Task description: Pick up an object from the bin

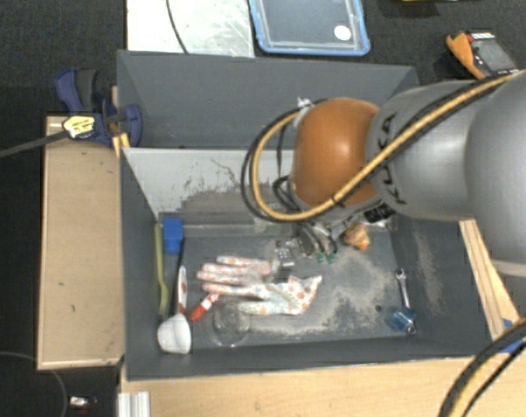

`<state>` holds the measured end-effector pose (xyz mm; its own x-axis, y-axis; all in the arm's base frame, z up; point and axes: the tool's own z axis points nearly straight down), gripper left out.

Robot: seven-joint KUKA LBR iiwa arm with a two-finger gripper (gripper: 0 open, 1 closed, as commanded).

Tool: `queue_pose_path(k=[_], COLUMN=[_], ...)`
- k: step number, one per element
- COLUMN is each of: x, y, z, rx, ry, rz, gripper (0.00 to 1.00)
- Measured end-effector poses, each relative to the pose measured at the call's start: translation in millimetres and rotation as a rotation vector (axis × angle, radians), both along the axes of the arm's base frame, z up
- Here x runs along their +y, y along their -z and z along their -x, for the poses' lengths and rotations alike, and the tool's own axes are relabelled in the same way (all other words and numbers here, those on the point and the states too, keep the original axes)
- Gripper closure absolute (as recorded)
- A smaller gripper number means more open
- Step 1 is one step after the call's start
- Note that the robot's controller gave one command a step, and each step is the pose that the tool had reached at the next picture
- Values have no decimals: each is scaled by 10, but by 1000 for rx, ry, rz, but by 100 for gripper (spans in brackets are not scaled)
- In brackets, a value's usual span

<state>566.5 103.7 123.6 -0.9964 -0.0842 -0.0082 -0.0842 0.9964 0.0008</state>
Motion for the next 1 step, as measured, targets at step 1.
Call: queue_pose_path(k=[1], x=[541], y=[-26], z=[272], rx=[-9], ry=[-28], rz=[-2], gripper=[0])
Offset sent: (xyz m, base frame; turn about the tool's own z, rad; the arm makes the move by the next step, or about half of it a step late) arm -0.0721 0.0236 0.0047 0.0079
